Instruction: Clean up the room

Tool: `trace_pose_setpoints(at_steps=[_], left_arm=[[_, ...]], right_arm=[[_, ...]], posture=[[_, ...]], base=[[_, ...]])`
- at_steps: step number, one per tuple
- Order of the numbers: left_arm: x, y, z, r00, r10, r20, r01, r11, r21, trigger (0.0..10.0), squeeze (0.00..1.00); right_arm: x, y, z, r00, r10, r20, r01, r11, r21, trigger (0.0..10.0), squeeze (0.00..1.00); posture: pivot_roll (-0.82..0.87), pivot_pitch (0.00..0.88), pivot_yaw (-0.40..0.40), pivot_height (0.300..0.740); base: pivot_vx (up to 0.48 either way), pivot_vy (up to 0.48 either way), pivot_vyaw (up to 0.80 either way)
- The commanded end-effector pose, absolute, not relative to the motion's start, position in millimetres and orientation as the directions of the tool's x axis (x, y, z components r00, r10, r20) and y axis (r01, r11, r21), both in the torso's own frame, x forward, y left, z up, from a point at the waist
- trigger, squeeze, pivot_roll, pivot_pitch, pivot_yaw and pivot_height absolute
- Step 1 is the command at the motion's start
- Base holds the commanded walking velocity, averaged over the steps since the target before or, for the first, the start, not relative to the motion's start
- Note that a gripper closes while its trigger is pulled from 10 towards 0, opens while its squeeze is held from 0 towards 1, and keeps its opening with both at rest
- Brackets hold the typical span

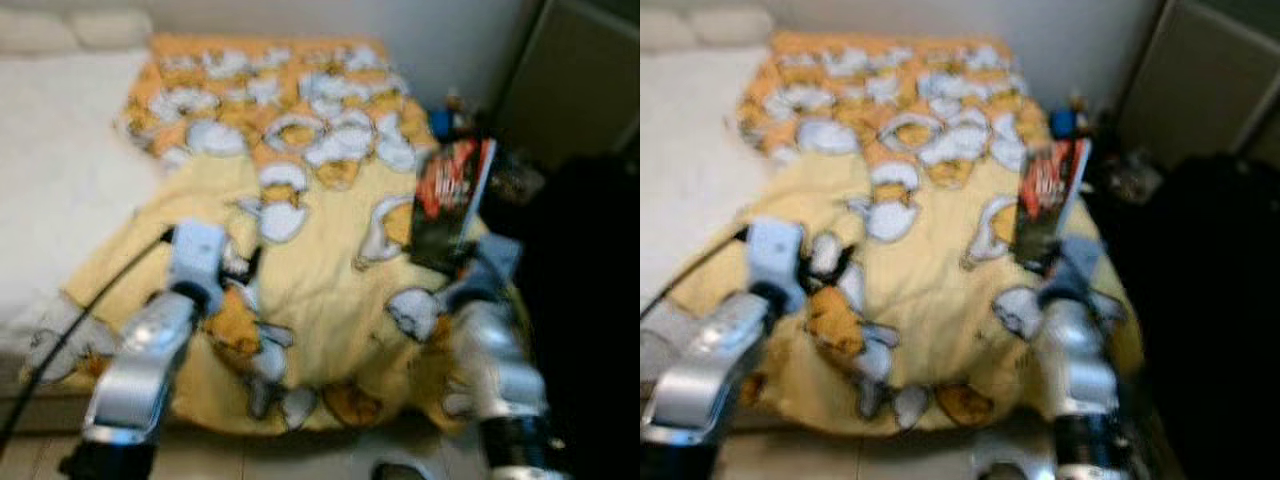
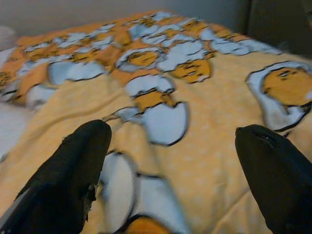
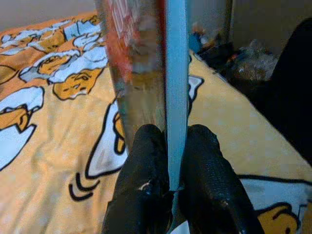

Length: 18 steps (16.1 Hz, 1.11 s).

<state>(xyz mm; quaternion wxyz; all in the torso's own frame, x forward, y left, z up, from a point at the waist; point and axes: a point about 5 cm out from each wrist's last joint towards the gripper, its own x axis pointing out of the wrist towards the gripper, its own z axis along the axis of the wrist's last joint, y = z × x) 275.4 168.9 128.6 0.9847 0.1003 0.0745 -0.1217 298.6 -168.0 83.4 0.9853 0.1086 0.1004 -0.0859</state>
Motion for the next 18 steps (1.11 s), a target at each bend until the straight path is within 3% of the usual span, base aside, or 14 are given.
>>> trace_pose_setpoints(at_steps=[1,8,14,18], left_arm=[[274.9,177.4,129.1,0.965,-0.196,-0.177,0.229,0.954,0.192,10.0,0.00],[275.0,176.7,129.4,0.965,-0.192,-0.176,0.224,0.956,0.189,10.0,0.00],[275.5,175.4,128.6,0.965,-0.194,-0.177,0.227,0.956,0.188,10.0,0.00],[275.6,177.2,129.3,0.965,-0.193,-0.175,0.226,0.955,0.191,10.0,0.00]], right_arm=[[305.7,-157.1,100.9,0.984,-0.119,-0.133,0.146,0.966,0.215,10.0,0.00],[305.8,-158.5,101.0,0.983,-0.125,-0.138,0.152,0.967,0.206,10.0,0.00],[306.6,-157.9,100.1,0.981,-0.123,-0.150,0.151,0.968,0.199,10.0,0.00],[306.6,-156.1,100.8,0.983,-0.116,-0.141,0.143,0.970,0.199,10.0,0.00]], posture=[[-0.04,0.000,0.011,0.740],[-0.04,0.000,0.006,0.740],[-0.04,0.000,0.002,0.740],[-0.04,0.000,-0.001,0.740]], base=[[0.000,0.341,0.00],[0.000,0.343,0.00],[0.000,0.354,-0.76],[0.000,0.355,0.00]])
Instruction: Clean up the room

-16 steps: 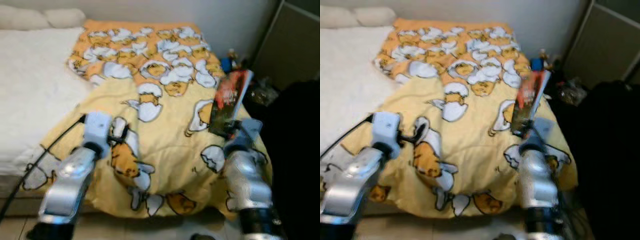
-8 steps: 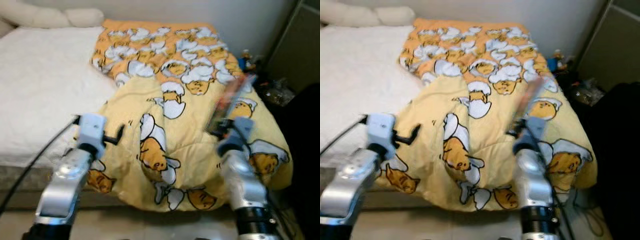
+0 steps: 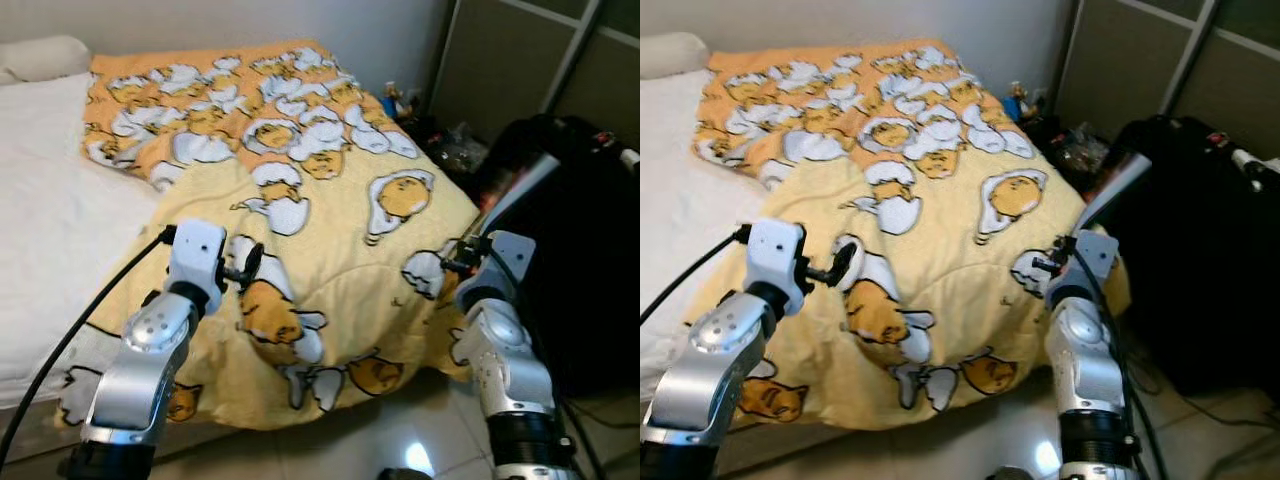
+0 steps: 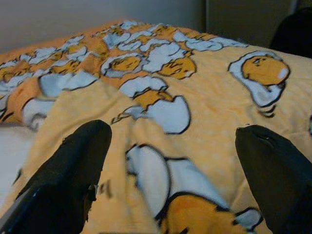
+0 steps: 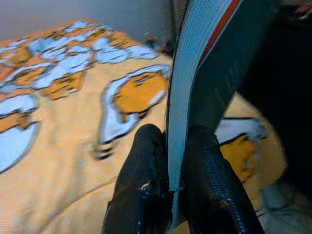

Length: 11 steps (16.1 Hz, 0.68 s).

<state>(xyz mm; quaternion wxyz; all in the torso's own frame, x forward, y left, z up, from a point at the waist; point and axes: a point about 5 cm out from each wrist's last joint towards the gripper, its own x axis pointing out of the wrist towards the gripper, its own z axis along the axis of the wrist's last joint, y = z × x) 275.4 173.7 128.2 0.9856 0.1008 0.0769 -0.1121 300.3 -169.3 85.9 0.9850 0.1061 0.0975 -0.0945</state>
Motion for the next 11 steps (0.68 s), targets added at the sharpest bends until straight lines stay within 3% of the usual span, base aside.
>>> trace_pose_setpoints(at_steps=[1,11], left_arm=[[275.7,177.4,129.5,0.966,-0.193,-0.174,0.225,0.955,0.191,10.0,0.00],[279.4,181.6,130.9,0.973,-0.159,-0.169,0.188,0.966,0.175,10.0,0.00]], right_arm=[[306.7,-156.1,100.7,0.983,-0.115,-0.141,0.142,0.970,0.199,10.0,0.00],[308.4,-153.4,101.6,0.985,-0.100,-0.139,0.126,0.972,0.197,10.0,0.00]], posture=[[-0.03,0.000,-0.002,0.740],[-0.03,0.000,0.000,0.740]], base=[[0.000,0.368,0.00],[0.000,0.424,0.00]])
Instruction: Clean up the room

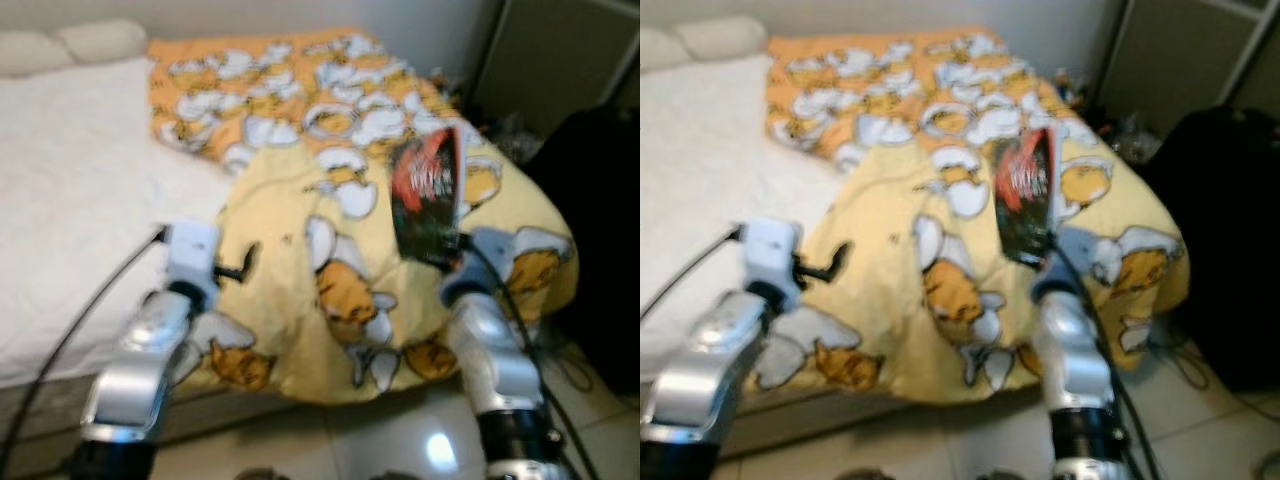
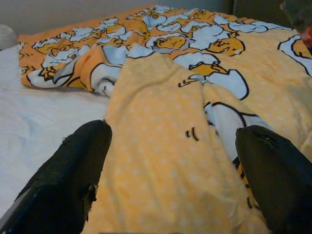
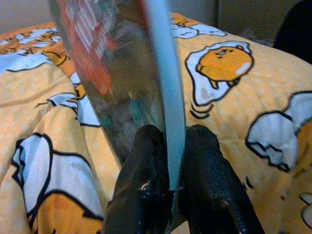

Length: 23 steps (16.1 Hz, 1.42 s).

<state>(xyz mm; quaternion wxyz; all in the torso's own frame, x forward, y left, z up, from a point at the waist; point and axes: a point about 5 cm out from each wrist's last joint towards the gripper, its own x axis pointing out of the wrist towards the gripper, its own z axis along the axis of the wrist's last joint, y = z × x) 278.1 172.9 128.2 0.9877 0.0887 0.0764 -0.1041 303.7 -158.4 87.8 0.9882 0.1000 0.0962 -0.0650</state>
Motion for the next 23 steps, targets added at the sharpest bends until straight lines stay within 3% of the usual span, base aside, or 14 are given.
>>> trace_pose_setpoints(at_steps=[1,23], left_arm=[[280.2,184.0,132.0,0.975,-0.148,-0.166,0.176,0.970,0.169,10.0,0.00],[286.9,188.3,136.3,0.978,-0.135,-0.161,0.164,0.969,0.183,10.0,0.00]], right_arm=[[308.4,-152.0,101.6,0.985,-0.097,-0.140,0.124,0.972,0.201,10.0,0.00],[312.5,-144.4,102.1,0.986,-0.071,-0.149,0.102,0.972,0.210,10.0,0.00]], posture=[[-0.03,0.000,-0.001,0.740],[-0.01,0.000,-0.011,0.740]], base=[[0.000,0.446,0.00],[0.000,0.446,0.00]])
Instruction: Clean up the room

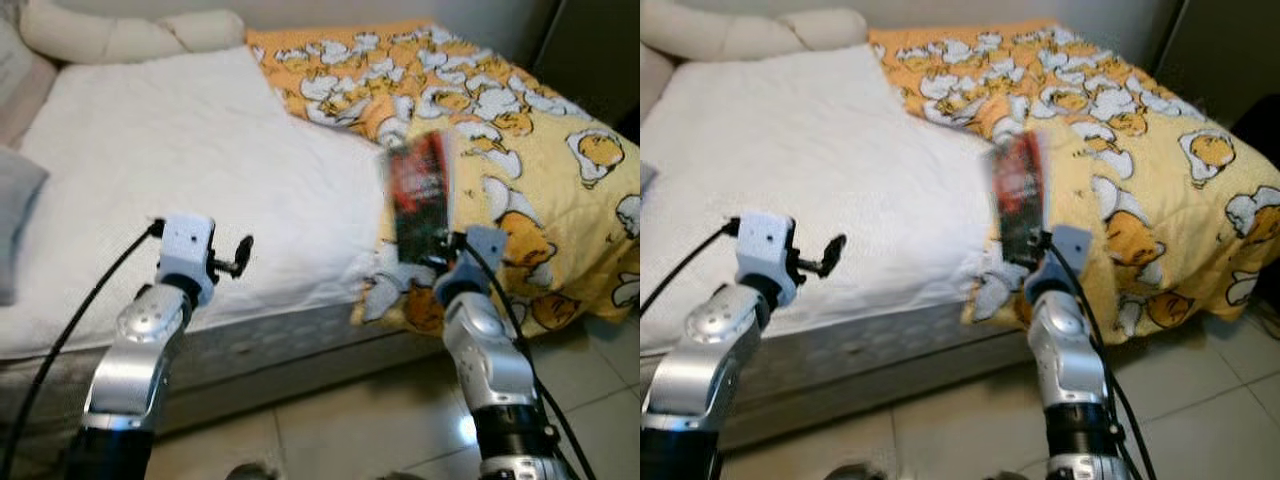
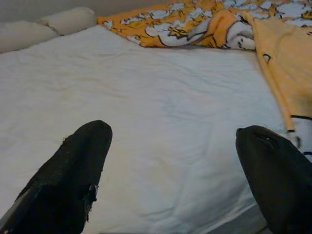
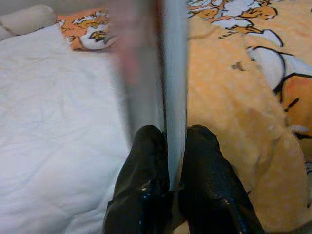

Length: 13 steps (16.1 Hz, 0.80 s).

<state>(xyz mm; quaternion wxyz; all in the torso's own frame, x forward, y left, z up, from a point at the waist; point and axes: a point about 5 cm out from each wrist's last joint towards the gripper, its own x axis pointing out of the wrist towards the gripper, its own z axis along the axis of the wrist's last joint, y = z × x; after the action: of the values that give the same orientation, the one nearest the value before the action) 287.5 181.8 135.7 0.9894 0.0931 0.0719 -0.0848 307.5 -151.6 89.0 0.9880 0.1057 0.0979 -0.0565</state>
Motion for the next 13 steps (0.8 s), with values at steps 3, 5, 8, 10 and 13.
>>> trace_pose_setpoints(at_steps=[3,5,8,10,13], left_arm=[[286.1,188.0,135.7,0.978,-0.135,-0.161,0.163,0.970,0.181,10.0,0.00],[285.7,187.7,135.3,0.978,-0.135,-0.162,0.164,0.970,0.181,10.0,0.00],[285.6,187.2,134.3,0.978,-0.137,-0.160,0.165,0.970,0.177,10.0,0.00],[285.5,187.2,135.0,0.980,-0.132,-0.150,0.156,0.974,0.165,10.0,0.00],[286.6,187.9,136.0,0.984,-0.117,-0.131,0.138,0.977,0.160,10.0,0.00]], right_arm=[[312.0,-145.1,101.7,0.986,-0.071,-0.150,0.102,0.973,0.208,10.0,0.00],[311.9,-145.7,101.5,0.986,-0.071,-0.151,0.102,0.973,0.209,10.0,0.00],[312.0,-146.2,100.9,0.986,-0.069,-0.149,0.099,0.974,0.206,10.0,0.00],[311.9,-146.2,100.7,0.987,-0.068,-0.148,0.098,0.974,0.204,10.0,0.00],[313.8,-142.9,101.7,0.990,-0.035,-0.137,0.059,0.984,0.171,10.0,0.00]], posture=[[-0.02,0.000,-0.008,0.740],[-0.02,0.000,-0.008,0.740],[-0.02,0.000,-0.010,0.740],[-0.02,0.000,-0.010,0.740],[-0.02,0.000,-0.008,0.740]], base=[[0.000,0.440,0.00],[0.000,0.388,0.00],[0.000,0.380,0.00],[0.000,0.176,0.00],[0.000,0.000,0.00]])
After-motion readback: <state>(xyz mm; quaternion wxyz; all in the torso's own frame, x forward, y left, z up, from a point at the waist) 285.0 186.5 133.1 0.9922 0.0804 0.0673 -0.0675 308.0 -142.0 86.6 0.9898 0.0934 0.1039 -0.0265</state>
